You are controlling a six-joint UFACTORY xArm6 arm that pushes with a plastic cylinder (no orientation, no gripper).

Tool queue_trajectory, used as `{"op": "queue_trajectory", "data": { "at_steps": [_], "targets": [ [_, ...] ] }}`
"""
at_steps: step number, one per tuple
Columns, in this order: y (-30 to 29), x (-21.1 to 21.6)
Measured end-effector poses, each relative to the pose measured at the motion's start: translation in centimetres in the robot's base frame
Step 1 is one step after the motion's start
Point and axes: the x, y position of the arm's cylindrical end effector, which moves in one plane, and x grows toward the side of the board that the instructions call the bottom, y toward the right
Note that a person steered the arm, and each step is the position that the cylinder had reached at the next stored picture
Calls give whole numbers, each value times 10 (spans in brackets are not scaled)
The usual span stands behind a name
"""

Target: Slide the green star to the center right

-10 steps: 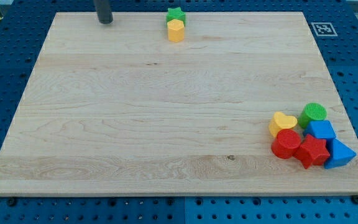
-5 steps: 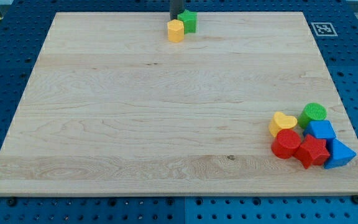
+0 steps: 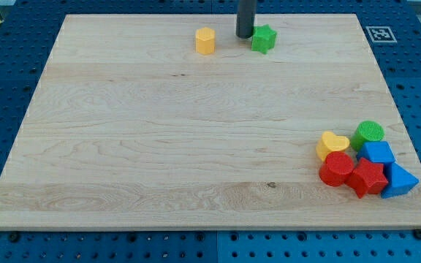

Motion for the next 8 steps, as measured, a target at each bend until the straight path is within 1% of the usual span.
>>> {"op": "queue_trajectory", "data": {
  "at_steps": [1,2,3,5,7,8],
  "targets": [
    [24,0],
    [35,3],
    [44,17],
    [77,59],
    [124,67],
    [125,81]
  ]
}}
